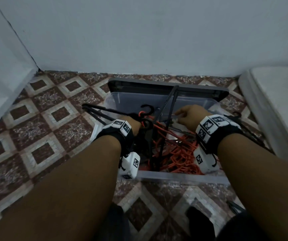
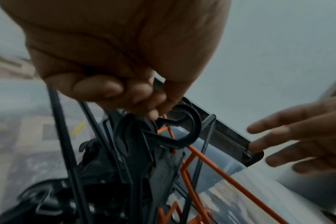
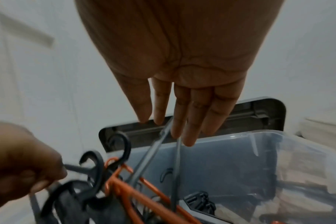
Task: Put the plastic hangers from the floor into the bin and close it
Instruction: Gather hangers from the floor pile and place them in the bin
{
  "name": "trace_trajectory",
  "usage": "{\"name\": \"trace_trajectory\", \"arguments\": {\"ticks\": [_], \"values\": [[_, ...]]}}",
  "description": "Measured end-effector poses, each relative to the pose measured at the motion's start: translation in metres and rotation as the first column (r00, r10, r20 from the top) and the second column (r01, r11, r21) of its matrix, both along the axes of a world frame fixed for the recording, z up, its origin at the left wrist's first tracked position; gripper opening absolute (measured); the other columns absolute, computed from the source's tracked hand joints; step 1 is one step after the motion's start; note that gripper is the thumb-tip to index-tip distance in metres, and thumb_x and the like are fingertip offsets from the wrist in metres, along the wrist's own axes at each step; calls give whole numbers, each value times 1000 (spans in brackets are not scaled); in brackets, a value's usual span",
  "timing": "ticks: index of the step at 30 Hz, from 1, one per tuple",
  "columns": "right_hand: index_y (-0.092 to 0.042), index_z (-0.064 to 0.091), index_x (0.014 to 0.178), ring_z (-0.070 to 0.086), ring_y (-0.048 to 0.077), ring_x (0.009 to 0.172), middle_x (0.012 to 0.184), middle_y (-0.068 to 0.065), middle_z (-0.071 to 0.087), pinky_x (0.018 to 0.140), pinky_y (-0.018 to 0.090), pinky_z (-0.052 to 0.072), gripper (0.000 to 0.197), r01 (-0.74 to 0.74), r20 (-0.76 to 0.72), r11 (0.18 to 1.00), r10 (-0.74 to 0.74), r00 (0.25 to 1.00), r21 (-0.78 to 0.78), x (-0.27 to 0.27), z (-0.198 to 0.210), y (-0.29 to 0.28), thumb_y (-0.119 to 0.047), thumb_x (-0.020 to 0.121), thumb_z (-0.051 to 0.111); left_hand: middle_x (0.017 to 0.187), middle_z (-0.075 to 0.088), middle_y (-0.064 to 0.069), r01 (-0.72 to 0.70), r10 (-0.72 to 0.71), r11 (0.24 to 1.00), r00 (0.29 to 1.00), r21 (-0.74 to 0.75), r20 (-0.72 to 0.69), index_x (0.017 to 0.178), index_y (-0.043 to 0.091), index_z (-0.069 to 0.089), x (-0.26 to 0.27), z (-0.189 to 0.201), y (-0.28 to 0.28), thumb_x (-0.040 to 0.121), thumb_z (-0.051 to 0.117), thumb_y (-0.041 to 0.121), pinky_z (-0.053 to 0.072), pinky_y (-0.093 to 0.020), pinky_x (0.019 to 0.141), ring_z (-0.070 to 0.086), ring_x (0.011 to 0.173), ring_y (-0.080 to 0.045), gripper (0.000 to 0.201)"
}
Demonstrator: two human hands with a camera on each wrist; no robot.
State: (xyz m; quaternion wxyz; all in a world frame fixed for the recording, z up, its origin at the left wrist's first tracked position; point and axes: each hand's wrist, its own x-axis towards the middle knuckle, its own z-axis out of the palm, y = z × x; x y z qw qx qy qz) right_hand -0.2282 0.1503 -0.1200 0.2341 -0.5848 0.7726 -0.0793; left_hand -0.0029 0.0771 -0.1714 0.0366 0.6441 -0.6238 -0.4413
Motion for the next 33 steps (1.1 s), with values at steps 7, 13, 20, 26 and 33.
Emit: {"name": "trace_trajectory", "arguments": {"ticks": [7, 13, 20, 26, 33], "values": [[-27, 63, 123, 64, 18, 102, 117, -3, 69, 82, 24, 42, 34, -104, -225, 994, 110, 968, 36, -32, 63, 55, -41, 92, 61, 76, 58, -9, -38, 81, 898, 993, -439, 81, 81, 12, 53, 1, 12, -16, 81, 58, 35, 44, -31, 53, 56, 66, -30, 23], [-33, 60, 125, 63, 18, 104, 117, -7, 68, 86, 28, 45, 34, -166, -432, 977, 209, 878, 135, -42, 115, 87, -44, 92, 58, 140, 46, -14, 301, -220, 888, 942, -347, 253, 148, 24, 29, -18, 6, 2, 80, 66, 47, 50, -43, 92, 53, 117, -39, 80], [-27, 66, 113, 54, 8, 76, 108, -2, 69, 66, 19, 39, 24, 157, 35, 953, -153, 988, -260, -19, 78, 83, -39, 93, 60, 117, 61, -12, 307, -202, 849, 941, -431, 272, 117, 15, 58, -31, 2, 2, 86, 64, 38, 52, -36, 78, 62, 95, -31, 38], [-25, 66, 118, 58, 13, 91, 114, -1, 69, 78, 22, 39, 28, 181, 121, 956, -156, 980, -231, -39, 61, 77, -38, 94, 59, 122, 52, -12, 359, -179, 771, 915, -527, 362, 124, 18, 53, -36, -5, -8, 86, 61, 43, 48, -42, 89, 54, 105, -35, 46], [-23, 66, 116, 61, 18, 101, 116, -1, 67, 82, 25, 43, 27, 209, 192, 958, -171, 966, -197, -49, 58, 63, -39, 95, 58, 131, 57, -15, 417, -253, 823, 877, -385, 407, 145, 19, 32, -58, -16, -32, 85, 65, 37, 49, -36, 85, 59, 111, -36, 71]]}}
